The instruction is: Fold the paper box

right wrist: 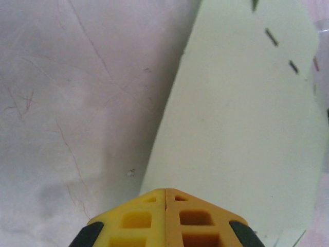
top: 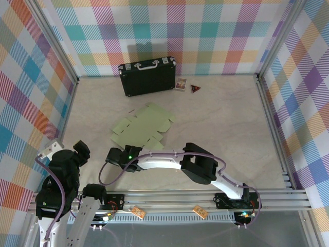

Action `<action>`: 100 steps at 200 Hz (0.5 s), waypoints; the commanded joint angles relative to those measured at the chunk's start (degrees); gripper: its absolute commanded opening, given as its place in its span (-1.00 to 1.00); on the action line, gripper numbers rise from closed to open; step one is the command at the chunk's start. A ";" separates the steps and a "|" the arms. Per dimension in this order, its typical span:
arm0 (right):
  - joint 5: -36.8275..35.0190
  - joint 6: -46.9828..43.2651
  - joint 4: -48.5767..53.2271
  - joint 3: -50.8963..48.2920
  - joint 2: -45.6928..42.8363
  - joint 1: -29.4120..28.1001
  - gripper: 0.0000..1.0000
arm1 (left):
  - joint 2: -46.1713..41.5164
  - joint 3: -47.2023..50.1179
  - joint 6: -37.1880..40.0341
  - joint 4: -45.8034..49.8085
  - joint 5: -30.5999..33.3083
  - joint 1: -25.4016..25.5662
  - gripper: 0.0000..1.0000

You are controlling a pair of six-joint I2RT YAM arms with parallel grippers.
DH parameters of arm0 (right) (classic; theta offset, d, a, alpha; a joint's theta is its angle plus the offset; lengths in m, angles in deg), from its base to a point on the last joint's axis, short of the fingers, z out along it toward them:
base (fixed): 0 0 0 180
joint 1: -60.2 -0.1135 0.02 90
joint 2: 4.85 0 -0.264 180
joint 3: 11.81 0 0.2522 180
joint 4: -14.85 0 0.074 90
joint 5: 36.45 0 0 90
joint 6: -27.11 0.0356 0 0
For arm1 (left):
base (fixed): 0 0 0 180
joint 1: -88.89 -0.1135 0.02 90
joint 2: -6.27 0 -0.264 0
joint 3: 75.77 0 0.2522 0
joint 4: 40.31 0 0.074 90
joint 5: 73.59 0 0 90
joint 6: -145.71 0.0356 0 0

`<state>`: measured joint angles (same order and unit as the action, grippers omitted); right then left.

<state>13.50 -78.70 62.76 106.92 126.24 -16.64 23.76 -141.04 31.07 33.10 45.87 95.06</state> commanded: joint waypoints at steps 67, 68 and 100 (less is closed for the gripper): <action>15.17 13.43 -3.83 -17.48 -21.70 8.68 -0.20 | 7.07 -0.23 -5.91 -6.25 -25.70 -0.37 0.79; 15.44 13.57 -3.96 -17.85 -21.90 8.79 -0.20 | 7.18 -0.03 -6.19 -6.63 -26.48 -0.37 0.79; 27.42 19.68 -8.82 -28.19 -31.28 16.08 -0.12 | 13.52 8.28 -12.46 -13.43 -36.79 -0.35 0.67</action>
<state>29.74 -66.18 58.39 84.14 100.71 -4.73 33.93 -138.24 24.73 25.26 21.32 95.08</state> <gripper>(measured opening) 0.433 0.839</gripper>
